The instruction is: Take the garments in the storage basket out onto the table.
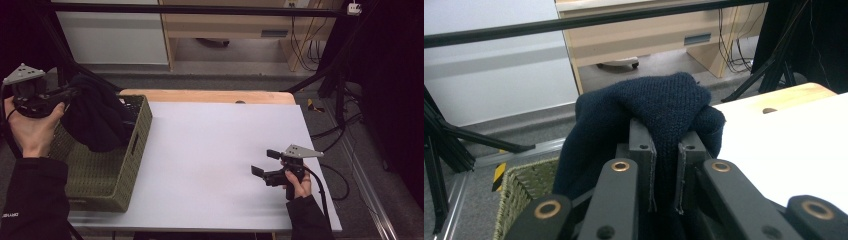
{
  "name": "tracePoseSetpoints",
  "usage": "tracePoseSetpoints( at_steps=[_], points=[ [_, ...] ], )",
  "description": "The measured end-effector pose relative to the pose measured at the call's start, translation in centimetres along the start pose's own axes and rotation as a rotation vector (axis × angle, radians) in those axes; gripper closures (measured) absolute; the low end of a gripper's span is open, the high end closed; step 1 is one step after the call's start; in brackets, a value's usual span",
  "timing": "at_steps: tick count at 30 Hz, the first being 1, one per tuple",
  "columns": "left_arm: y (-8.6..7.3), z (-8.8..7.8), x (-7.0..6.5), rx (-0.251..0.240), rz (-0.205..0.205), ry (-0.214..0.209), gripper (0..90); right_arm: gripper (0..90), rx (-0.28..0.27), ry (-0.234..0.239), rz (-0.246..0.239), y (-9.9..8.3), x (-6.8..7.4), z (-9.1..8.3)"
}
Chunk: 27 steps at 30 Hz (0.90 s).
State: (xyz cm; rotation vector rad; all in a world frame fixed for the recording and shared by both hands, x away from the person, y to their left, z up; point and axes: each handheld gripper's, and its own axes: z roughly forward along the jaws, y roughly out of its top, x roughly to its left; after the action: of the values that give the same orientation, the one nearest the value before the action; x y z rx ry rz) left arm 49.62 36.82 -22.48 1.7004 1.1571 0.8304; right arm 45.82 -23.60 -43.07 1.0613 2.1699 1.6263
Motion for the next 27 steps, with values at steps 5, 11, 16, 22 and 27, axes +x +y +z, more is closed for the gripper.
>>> tracePoseSetpoints(
  at_steps=[5,11,16,22,27],
  points=[
    [0.6,-0.8,0.4,-0.017,0.006,0.012,81.8,3.9,0.000,0.001,0.003,0.0,0.0,0.0],
    [1.0,-1.4,0.5,-0.029,-0.007,0.010,81.9,3.9,0.000,0.001,0.001,0.0,0.0,0.0],
    [1.6,-2.1,0.6,-0.041,-0.002,0.018,81.9,3.9,0.000,0.001,0.001,0.0,0.0,0.0],
    [1.9,-2.5,0.8,-0.059,0.002,0.026,81.9,3.9,-0.003,0.001,0.002,0.0,0.0,-0.1],
    [2.7,-3.3,0.7,-0.075,0.000,0.035,81.9,3.9,-0.001,0.002,0.001,0.0,0.0,0.0]
  ],
)
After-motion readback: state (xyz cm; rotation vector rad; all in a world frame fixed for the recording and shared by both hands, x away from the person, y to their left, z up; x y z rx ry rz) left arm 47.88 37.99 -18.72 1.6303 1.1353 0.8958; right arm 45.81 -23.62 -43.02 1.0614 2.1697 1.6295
